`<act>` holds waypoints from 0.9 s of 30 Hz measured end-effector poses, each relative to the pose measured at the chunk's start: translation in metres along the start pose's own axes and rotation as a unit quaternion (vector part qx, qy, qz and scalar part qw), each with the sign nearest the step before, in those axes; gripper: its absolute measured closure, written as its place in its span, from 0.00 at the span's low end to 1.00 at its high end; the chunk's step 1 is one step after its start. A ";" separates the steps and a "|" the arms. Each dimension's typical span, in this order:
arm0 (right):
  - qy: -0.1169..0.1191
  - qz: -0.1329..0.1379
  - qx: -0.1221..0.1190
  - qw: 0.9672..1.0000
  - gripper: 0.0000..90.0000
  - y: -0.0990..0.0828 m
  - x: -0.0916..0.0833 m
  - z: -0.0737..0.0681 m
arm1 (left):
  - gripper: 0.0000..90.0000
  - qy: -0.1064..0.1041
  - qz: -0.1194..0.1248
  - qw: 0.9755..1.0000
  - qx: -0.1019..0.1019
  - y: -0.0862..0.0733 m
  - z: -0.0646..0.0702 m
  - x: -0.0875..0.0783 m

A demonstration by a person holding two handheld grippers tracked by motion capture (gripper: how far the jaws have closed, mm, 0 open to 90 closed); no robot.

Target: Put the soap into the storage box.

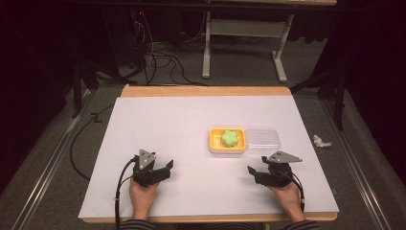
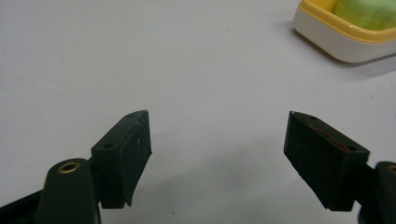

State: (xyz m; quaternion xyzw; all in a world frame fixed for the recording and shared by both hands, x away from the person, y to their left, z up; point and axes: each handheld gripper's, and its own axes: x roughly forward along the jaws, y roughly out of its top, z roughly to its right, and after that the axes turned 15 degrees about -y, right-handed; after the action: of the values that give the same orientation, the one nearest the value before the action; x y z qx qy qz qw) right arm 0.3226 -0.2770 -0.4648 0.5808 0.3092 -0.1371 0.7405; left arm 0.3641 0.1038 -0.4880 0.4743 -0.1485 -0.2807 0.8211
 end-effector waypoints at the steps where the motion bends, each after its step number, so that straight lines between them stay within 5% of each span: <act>1: -0.001 -0.001 0.002 1.000 0.33 0.000 0.001 -0.001 | 0.26 0.000 0.000 1.000 0.000 0.000 0.000 0.000; 27: -0.025 -0.020 -0.016 0.999 0.34 -0.005 0.016 -0.010 | 0.26 0.000 -0.001 1.000 0.002 0.000 0.000 0.000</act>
State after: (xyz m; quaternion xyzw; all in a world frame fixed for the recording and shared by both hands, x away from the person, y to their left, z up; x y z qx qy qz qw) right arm 0.3297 -0.2662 -0.4799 0.5590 0.3042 -0.1611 0.7543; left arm 0.3637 0.1039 -0.4880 0.4763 -0.1488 -0.2815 0.8196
